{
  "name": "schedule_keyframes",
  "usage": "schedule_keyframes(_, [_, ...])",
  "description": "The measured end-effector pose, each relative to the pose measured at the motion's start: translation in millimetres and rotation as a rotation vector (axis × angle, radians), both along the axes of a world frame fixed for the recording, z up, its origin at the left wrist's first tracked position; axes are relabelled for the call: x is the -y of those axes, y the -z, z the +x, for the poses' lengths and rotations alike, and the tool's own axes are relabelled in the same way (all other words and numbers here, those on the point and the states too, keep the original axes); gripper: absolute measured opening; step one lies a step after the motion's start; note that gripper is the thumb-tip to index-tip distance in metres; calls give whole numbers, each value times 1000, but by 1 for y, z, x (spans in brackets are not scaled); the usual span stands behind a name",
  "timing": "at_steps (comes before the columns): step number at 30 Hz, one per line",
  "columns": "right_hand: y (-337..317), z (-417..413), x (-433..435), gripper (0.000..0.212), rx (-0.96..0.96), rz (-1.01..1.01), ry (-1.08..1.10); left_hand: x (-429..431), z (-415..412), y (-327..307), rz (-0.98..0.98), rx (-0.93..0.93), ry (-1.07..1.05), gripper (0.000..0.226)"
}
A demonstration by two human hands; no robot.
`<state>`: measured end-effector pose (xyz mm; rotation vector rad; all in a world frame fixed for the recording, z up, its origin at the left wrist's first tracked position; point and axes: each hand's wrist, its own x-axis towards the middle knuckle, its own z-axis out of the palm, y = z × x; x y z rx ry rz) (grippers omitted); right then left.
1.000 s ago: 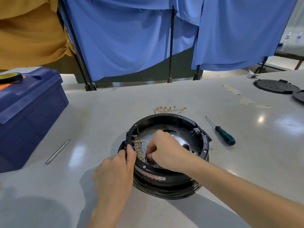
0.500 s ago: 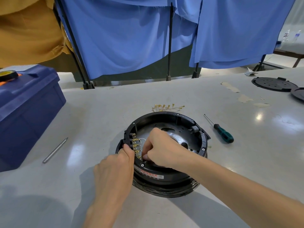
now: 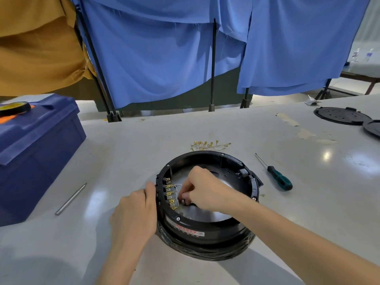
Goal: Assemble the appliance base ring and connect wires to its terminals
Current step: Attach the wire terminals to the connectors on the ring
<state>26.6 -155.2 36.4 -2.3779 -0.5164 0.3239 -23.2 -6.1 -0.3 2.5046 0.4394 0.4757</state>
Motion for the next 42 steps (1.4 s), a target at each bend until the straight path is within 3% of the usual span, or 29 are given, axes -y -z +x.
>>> schedule_keyframes(5, [2,0,-6,22,25,36,-23,1,3,1,208,-48,70,34])
schedule_keyframes(11, [0,-2,-2,18,-4,33,-52,2,1,-4,110,-54,60,46])
schedule_keyframes(15, [-8,7,20,16,18,156,11,-4,-6,-13,98,109,9,49])
schedule_keyframes(18, [-11,17,42,19,107,213,36,-6,-9,-24,57,238,274,32])
schedule_keyframes(21, [-5,25,54,27,168,196,97,6,-2,-39,-42,50,678,14])
schedule_keyframes(24, [0,28,58,28,190,192,174,21,9,-45,51,-133,860,7])
schedule_keyframes(28, [3,32,60,20,122,328,215,30,23,-48,127,-296,835,9])
schedule_keyframes(31, [5,34,62,21,96,417,232,29,29,-54,117,-245,722,31])
schedule_keyframes(36, [6,33,66,21,69,624,260,35,31,-53,86,-134,787,48])
schedule_keyframes(42, [6,32,71,22,5,850,287,44,35,-50,10,-171,876,20])
